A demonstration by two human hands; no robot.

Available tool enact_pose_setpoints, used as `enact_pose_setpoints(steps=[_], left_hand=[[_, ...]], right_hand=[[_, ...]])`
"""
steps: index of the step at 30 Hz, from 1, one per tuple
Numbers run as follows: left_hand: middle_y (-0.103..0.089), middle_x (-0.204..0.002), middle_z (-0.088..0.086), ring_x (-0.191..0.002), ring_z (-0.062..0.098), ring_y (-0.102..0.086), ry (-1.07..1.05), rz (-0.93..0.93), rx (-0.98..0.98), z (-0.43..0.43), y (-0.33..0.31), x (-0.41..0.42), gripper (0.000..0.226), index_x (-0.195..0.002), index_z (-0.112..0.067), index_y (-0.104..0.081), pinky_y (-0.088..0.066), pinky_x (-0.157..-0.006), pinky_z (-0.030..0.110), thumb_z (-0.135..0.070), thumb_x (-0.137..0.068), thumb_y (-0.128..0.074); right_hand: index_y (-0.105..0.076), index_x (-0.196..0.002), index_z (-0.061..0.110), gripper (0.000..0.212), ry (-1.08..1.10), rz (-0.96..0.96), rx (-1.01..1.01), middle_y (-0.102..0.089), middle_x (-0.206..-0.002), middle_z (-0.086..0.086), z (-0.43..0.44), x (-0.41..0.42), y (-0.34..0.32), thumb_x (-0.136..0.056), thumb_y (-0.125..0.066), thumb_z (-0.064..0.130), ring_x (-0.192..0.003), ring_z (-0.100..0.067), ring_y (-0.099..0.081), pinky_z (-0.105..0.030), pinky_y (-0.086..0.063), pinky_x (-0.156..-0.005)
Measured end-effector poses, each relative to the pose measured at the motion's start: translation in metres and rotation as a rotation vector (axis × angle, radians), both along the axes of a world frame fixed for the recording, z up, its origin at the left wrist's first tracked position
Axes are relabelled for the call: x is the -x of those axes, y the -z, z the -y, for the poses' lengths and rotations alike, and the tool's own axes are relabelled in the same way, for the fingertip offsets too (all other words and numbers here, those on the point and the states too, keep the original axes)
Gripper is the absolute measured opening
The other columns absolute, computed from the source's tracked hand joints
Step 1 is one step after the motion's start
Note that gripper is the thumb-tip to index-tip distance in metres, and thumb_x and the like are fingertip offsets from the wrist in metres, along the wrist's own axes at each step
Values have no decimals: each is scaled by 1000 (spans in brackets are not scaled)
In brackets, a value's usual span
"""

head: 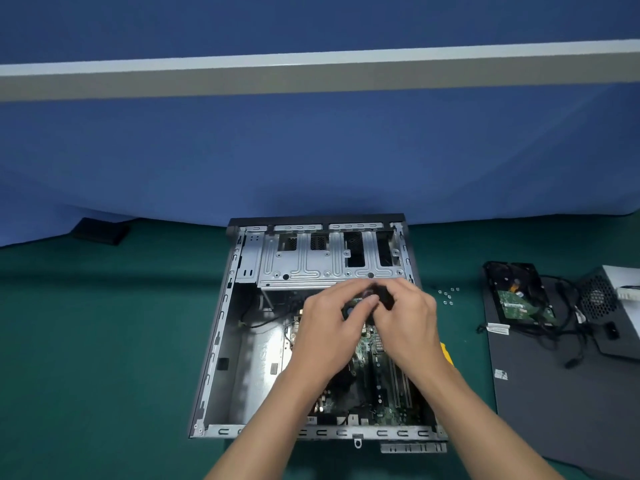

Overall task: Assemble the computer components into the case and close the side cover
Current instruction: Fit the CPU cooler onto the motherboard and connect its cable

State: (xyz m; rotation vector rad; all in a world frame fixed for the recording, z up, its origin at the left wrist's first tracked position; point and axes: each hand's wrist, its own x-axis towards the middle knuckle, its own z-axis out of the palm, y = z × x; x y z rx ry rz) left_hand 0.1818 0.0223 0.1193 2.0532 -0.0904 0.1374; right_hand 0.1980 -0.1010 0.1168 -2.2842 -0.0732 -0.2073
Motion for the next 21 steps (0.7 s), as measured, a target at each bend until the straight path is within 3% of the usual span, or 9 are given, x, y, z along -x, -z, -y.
enact_pose_setpoints(steps=[4, 5, 8, 11, 14, 16, 18, 21], left_hand=[[-66, -124, -8, -115, -4, -58, -28, -15, 51, 1, 0, -5, 25, -115, -19, -71, -47, -102, 27, -19, -90, -67], [-65, -125, -6, -116, -4, -57, -40, -4, 47, 0, 1, -6, 25, -115, -18, -71, -45, -104, 25, -17, -91, -66], [-66, -122, -7, -115, -3, -57, -70, 16, 18, -2, -3, -10, 27, -117, -15, -70, -43, -104, 22, -8, -92, -62], [-68, -113, -11, -107, -3, -61, -77, 28, -11, -6, -8, -16, 27, -113, -14, -72, -47, -98, 22, -2, -91, -62], [-73, -104, -6, -94, 1, -67, -48, 15, -55, -8, -11, -20, 24, -111, -15, -73, -53, -88, 25, -7, -89, -67], [-75, -95, -5, -85, 3, -69, -60, -25, -39, -9, -12, -22, 24, -111, -14, -73, -56, -80, 26, -10, -89, -68], [-75, -94, -3, -86, 6, -71, -59, -94, 53, -7, -12, -23, 23, -112, -12, -72, -57, -81, 29, -9, -90, -66], [-75, -97, 3, -91, 16, -72, -73, -184, 322, -2, -11, -23, 22, -108, -8, -71, -58, -84, 33, 1, -91, -61]], right_hand=[[-71, -111, 21, 39, -20, -243, -161, -66, -76, 20, 1, -9, -14, -79, -62, 1, -69, 2, -60, 0, -40, -62], [-68, -117, 22, 42, -42, -300, -243, -67, -77, 20, 1, -9, -16, -81, -61, 1, -70, 3, -62, -3, -44, -63], [-48, -138, 17, 53, -75, -434, -601, -66, -114, 5, 3, -9, -19, -89, -56, -2, -92, -3, -65, -20, -54, -77], [-39, -142, 23, 52, -57, -426, -681, -73, -101, -3, 6, -8, -21, -96, -51, 3, -88, -13, -71, -29, -54, -83], [-48, -128, 34, 42, -22, -371, -617, -75, -82, 4, 5, -7, -23, -95, -57, 10, -77, -12, -72, -21, -54, -71], [-61, -115, 25, 28, 41, -330, -632, -75, -77, 6, 4, -7, -25, -90, -65, 12, -72, -11, -71, -17, -54, -62], [-69, -100, 27, 21, 83, -237, -595, -73, -75, 13, 2, -6, -27, -83, -74, 16, -68, -2, -69, -9, -48, -55], [-73, -79, 30, 15, 89, -124, -544, -71, -71, 17, -3, -5, -28, -75, -80, 18, -66, 4, -66, -6, -45, -57]])
